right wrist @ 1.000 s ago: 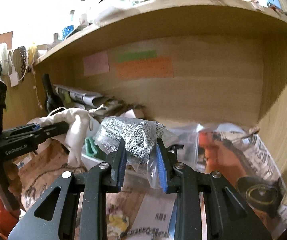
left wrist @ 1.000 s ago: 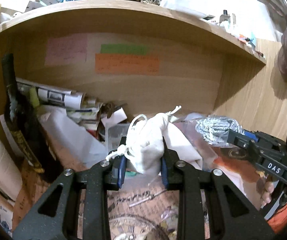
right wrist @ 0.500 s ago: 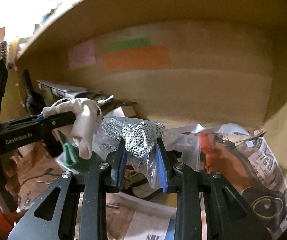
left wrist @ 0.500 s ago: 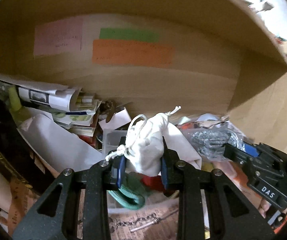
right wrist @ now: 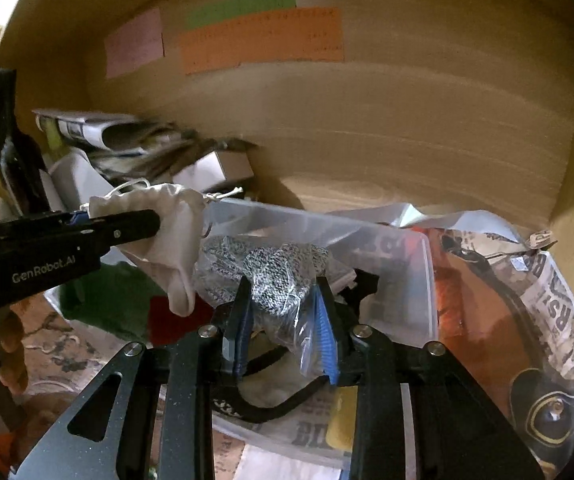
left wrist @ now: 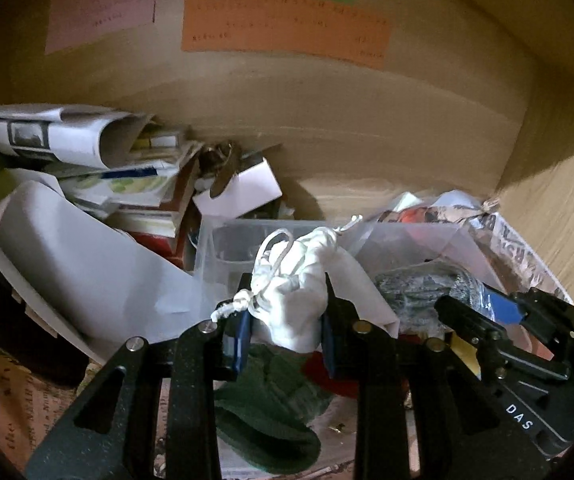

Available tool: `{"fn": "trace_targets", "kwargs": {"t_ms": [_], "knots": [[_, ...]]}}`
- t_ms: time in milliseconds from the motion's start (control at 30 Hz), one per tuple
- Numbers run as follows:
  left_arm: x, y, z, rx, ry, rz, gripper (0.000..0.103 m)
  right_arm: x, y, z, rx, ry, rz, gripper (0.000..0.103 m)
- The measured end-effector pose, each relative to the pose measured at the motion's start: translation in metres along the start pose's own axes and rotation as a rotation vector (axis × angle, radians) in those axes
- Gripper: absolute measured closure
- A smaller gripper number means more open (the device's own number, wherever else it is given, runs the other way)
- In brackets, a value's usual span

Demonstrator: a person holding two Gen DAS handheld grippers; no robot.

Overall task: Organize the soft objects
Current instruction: 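Place the white bag and grey mesh bag into the clear box, release both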

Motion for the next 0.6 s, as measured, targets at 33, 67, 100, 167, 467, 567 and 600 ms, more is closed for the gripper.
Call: {"fn": "trace_targets", "kwargs": {"t_ms": [33,67,100,167,467,567,600], "knots": [[0.002,-0.001,0.000,0.004,-0.001,-0.009,0.074,0.002,-0.002,0.000,-0.005,-0.006,-0.005,0.075],[0.004,-0.002,0.000,0.008,0.000,-0.017,0.073,0.003,-0.002,0.000,-0.008,-0.010,-0.011,0.075],[0.005,-0.003,0.000,0.011,0.002,-0.022,0.069,0.005,-0.004,-0.001,-0.011,-0.015,-0.019,0.075],[0.005,-0.004,0.001,0.016,0.001,-0.025,0.061,0.009,-0.005,0.000,-0.013,-0.016,-0.029,0.072],[-0.019,-0.002,0.011,0.039,-0.001,0.034,0.042,-0.002,0.000,0.003,0.000,-0.003,-0.014,0.049],[-0.035,0.000,0.013,0.040,-0.001,0.070,0.041,-0.015,0.004,0.005,0.015,0.015,0.013,0.041],[-0.042,0.001,0.014,0.039,-0.006,0.088,0.041,-0.021,0.006,0.006,0.018,0.019,0.025,0.041]]}}
Point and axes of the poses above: each gripper's, at about its wrist camera, not at the fingertips, and x roughly the way its jaws point, z to its right, y to its top, the point moved 4 cm from there along x, roughly the way its jaws point, and after that the axes turned 8 degrees about x, right-handed, at the moved point
